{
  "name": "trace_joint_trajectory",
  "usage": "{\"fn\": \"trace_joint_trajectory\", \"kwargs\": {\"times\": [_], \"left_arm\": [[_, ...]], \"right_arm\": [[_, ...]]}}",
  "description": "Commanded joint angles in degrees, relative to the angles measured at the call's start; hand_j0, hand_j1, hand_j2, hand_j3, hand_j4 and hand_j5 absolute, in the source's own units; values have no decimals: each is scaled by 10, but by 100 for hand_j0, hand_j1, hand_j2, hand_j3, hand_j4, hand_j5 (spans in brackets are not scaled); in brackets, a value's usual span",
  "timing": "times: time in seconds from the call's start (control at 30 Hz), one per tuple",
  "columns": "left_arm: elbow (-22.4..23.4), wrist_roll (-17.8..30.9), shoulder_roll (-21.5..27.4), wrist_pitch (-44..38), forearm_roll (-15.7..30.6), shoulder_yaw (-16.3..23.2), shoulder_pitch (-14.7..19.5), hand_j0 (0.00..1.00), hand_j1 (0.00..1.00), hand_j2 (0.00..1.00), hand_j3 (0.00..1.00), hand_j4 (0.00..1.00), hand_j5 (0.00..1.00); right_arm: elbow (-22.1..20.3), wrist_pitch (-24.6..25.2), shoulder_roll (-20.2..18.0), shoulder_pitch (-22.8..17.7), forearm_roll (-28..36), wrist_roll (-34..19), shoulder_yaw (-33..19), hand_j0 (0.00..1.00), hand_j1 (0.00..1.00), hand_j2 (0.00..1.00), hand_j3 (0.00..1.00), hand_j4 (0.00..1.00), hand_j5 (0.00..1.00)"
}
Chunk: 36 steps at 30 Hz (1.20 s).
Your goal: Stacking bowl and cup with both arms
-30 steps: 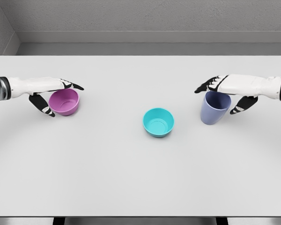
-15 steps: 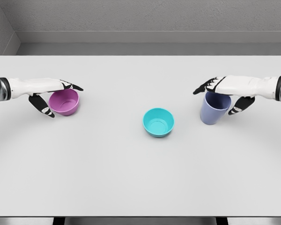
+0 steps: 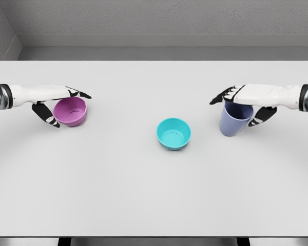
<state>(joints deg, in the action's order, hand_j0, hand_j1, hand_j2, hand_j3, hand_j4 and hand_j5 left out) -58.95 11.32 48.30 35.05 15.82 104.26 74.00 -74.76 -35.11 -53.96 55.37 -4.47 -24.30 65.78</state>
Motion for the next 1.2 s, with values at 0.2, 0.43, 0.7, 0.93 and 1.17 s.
{"fn": "trace_joint_trajectory", "kwargs": {"times": [0.2, 0.43, 0.7, 0.93, 1.17], "left_arm": [[5, 0, -5, -1, 4, -1, -3, 100, 100, 100, 100, 100, 100], [6, 0, -9, -1, 3, -1, -3, 100, 100, 100, 100, 100, 100], [6, 12, -14, -1, 3, 0, -3, 97, 97, 97, 97, 97, 97], [6, 27, -13, -1, 3, 2, -3, 66, 66, 66, 66, 66, 66], [5, 30, -12, -1, 3, 1, -3, 66, 66, 66, 66, 66, 66]], "right_arm": [[0, 1, 4, 0, -1, 0, 0, 100, 100, 100, 100, 100, 100], [0, 1, 4, 0, -1, 0, 0, 100, 100, 100, 100, 100, 100], [0, 1, 5, 0, -12, -1, -1, 90, 90, 90, 90, 90, 90], [0, 1, 6, 0, -15, -1, 0, 82, 82, 82, 82, 82, 82], [0, 1, 6, -2, -20, -6, 1, 77, 77, 77, 77, 77, 77]]}}
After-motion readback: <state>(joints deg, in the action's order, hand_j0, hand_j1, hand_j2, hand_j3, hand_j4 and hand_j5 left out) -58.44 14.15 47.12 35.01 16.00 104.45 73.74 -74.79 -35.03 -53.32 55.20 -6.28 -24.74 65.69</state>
